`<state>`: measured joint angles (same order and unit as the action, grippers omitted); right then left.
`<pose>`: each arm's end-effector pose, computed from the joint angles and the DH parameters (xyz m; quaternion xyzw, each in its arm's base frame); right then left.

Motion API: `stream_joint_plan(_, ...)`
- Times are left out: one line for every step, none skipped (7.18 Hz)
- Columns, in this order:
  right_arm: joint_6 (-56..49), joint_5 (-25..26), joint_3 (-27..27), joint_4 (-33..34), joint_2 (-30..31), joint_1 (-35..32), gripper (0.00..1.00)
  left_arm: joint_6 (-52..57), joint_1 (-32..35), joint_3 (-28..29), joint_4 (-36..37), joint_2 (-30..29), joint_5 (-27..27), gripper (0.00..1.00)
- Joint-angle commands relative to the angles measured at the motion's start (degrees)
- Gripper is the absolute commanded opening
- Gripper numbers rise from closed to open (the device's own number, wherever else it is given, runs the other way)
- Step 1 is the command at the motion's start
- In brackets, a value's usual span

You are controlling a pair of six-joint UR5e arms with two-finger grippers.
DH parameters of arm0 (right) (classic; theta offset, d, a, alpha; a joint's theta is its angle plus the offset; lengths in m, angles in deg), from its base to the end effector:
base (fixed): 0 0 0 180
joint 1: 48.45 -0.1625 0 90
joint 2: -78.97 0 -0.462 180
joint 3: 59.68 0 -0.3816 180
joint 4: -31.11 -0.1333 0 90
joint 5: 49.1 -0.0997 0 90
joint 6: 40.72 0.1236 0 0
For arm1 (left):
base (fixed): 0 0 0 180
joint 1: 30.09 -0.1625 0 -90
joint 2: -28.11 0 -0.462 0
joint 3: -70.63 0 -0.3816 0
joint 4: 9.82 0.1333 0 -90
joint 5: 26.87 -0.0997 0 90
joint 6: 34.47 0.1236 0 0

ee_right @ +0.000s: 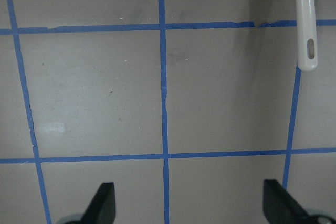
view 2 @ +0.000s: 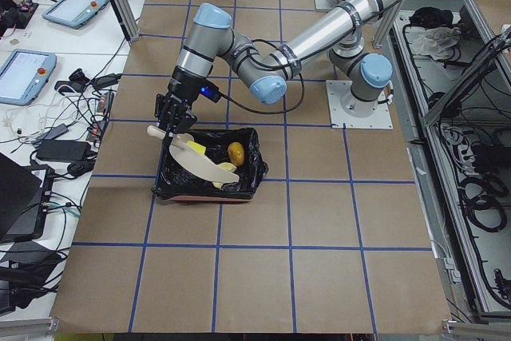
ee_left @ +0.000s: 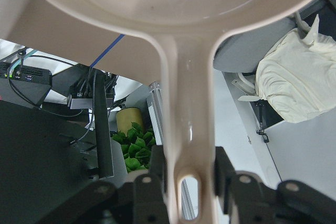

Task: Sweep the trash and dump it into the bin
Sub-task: 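Hold the dustpan inverted over the bin with the left gripper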

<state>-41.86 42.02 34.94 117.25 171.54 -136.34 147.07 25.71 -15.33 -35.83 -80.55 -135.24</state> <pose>0.1143 -0.4516 0.4772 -0.0079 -0.9986 -0.0518 0.0083 0.2991 -0.6080 0.5032 0.8420 0.3162 0.2645 0.3479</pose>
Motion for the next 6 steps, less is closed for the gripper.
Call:
stream_joint_plan(0.0,0.1,0.1,-0.5,0.2,0.0,1.0,0.0,0.0,0.2,0.2,-0.1,0.0,0.0)
stream_joint_plan(0.0,0.1,0.1,-0.5,0.2,0.0,1.0,0.1,0.0,0.9,0.1,-0.1,0.0,0.0)
stream_joint_plan(0.0,0.1,0.1,-0.5,0.3,0.0,1.0,0.0,0.0,0.9,0.1,0.1,-0.1,0.0)
stream_joint_plan(0.0,0.1,0.1,-0.5,0.3,0.0,1.0,-0.1,0.0,0.8,2.3,0.1,-1.0,0.0)
stream_joint_plan(-0.1,0.1,0.1,-0.6,0.3,0.0,1.0,0.5,0.2,0.1,6.0,0.2,-3.3,0.0)
stream_joint_plan(-0.1,0.1,0.1,-0.6,0.3,0.0,1.0,0.7,0.8,0.0,6.4,0.6,-3.5,0.0)
